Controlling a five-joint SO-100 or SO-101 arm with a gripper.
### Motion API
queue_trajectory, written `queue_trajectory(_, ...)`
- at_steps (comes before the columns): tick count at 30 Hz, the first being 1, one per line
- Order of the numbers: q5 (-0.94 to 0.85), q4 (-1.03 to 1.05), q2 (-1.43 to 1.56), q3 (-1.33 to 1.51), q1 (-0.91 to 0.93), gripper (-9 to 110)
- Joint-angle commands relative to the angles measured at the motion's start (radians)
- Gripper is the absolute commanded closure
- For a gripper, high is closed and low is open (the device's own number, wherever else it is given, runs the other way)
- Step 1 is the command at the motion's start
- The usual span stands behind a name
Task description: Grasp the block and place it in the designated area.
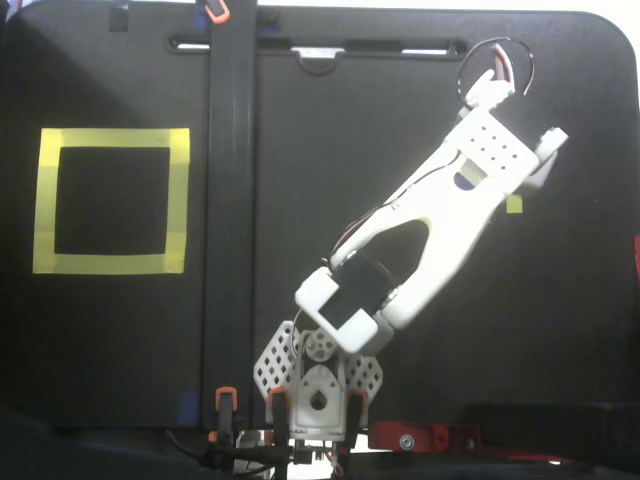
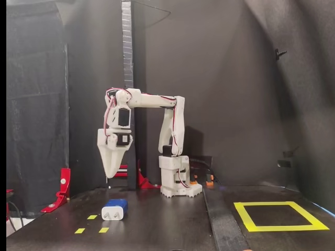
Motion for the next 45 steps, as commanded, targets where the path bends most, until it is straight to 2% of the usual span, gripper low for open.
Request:
queue_trajectory(1,-0.137,0.0,0.003,0.0,-0.009,101)
queue_trajectory(6,-0.321,0.023,0.002,0.0,-0.009,101)
queue_trajectory(21,-0.319,0.055,0.005,-0.002,0.0,99)
queue_trajectory(23,-0.322,0.055,0.003,-0.002,0.002,92)
queue_trajectory(26,-0.331,0.048,0.003,-0.002,0.0,75)
queue_trajectory(31,-0.38,0.038,0.005,-0.002,0.008,60)
queue_trajectory(34,-0.385,0.02,0.008,-0.002,0.017,56)
queue_trajectory(45,-0.43,-0.015,0.005,0.0,0.06,56)
